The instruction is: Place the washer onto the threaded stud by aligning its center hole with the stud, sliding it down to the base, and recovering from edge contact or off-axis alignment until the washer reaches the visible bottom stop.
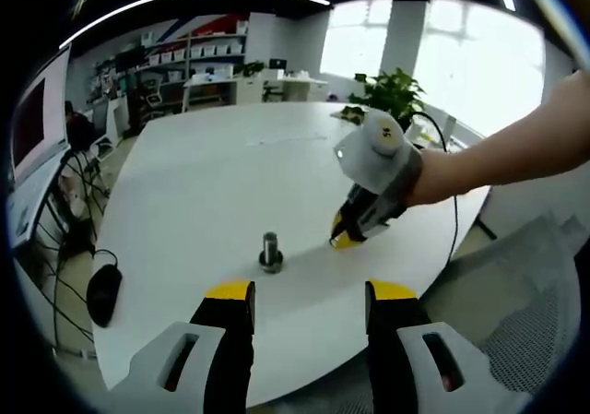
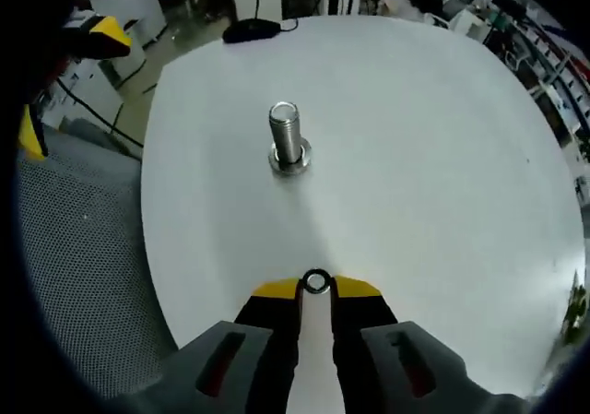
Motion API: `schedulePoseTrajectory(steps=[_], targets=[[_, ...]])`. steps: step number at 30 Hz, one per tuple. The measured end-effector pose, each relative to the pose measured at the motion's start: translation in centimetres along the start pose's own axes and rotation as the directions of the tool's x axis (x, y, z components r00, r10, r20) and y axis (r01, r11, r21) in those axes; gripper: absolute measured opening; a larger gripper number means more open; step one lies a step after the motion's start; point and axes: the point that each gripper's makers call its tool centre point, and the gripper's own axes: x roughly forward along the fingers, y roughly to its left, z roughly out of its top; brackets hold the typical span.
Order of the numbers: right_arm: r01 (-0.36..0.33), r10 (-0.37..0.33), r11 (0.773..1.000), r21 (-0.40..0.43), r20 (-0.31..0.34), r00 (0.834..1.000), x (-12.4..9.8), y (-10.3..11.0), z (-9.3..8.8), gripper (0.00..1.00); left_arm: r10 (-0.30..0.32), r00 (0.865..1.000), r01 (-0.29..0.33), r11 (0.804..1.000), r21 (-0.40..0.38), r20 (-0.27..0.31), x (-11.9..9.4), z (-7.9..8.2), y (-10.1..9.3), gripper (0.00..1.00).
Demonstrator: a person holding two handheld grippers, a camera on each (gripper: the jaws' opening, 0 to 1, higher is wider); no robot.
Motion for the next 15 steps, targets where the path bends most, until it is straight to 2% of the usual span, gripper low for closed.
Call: schedulePoseTrajectory(steps=[8, 15], targets=[[0.046, -0.051, 0.997, 0.063, 0.074, 0.996, -3.6, -2.0, -0.2, 0.14, 0.000, 1.000, 0.000, 1.000, 0.009, -0.003, 0.0, 0.0, -0.1, 0.46], [0.093, -0.102, 0.992, 0.088, 0.094, 0.990, -6.2, -3.8, -1.6, 0.14, 0.003, 1.000, -0.003, 1.000, 0.016, -0.006, 0.0, 0.0, -0.1, 0.46]])
